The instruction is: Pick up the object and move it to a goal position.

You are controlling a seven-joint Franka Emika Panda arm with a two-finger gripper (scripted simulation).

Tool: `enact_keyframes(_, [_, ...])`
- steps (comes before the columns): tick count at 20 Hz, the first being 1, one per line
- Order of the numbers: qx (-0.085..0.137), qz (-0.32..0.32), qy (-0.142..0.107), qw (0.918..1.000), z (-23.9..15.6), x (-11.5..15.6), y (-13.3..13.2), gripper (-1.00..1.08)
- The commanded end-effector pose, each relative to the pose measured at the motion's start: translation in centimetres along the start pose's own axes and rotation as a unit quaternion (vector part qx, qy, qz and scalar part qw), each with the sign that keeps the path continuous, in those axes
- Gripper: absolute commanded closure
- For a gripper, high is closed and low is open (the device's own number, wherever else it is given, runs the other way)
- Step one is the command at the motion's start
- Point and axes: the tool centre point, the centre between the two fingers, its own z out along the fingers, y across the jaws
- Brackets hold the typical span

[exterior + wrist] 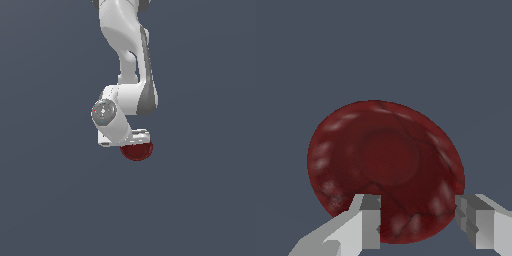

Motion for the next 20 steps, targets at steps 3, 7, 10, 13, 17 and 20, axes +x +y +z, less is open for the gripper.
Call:
enact_keyframes(3, [0.052,0.008,-0.037,0.9979,1.8,0.0,2.3,-0.2])
enact_keyframes(7, [0.089,0.011,-0.058,0.9943,2.8,0.0,3.6,-0.2])
enact_keyframes(10, [0.11,0.012,-0.068,0.9915,3.3,-0.1,4.3,-0.2])
enact_keyframes(13, [0.124,0.012,-0.074,0.9895,3.7,-0.1,4.7,-0.2])
enact_keyframes(17, [0.131,0.012,-0.077,0.9884,3.8,-0.2,4.9,-0.2])
enact_keyframes(20, [0.128,0.013,-0.076,0.9888,3.9,-0.2,4.9,-0.2])
